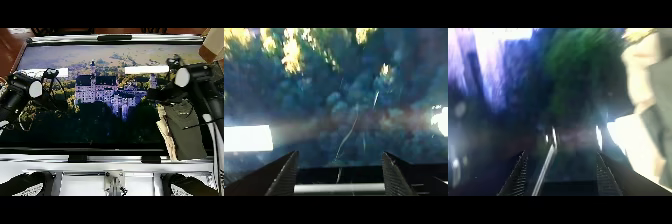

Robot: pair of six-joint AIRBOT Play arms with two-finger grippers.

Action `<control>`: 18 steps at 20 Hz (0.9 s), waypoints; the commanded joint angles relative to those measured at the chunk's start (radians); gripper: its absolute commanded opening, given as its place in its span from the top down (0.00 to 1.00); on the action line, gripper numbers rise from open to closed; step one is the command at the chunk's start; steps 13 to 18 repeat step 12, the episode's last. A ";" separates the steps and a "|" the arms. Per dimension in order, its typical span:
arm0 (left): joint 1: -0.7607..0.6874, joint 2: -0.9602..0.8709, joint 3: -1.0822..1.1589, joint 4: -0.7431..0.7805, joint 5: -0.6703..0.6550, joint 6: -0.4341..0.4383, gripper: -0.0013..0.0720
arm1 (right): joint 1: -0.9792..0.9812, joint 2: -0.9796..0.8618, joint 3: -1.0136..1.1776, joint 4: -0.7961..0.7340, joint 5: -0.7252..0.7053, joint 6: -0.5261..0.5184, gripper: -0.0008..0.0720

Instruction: Fold the shirts.

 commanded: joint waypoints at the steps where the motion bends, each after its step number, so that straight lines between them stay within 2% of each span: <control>1: -0.037 -0.008 -0.045 0.013 0.010 -0.025 0.15 | 0.057 -0.032 -0.002 0.021 0.012 0.002 0.27; 8: -0.109 -0.007 -0.122 0.012 0.048 -0.025 0.15 | 0.056 -0.032 -0.002 0.026 0.011 0.002 0.27; 18: -0.109 0.000 -0.124 0.013 0.042 -0.025 0.15 | 0.056 -0.032 -0.002 0.026 0.011 0.002 0.27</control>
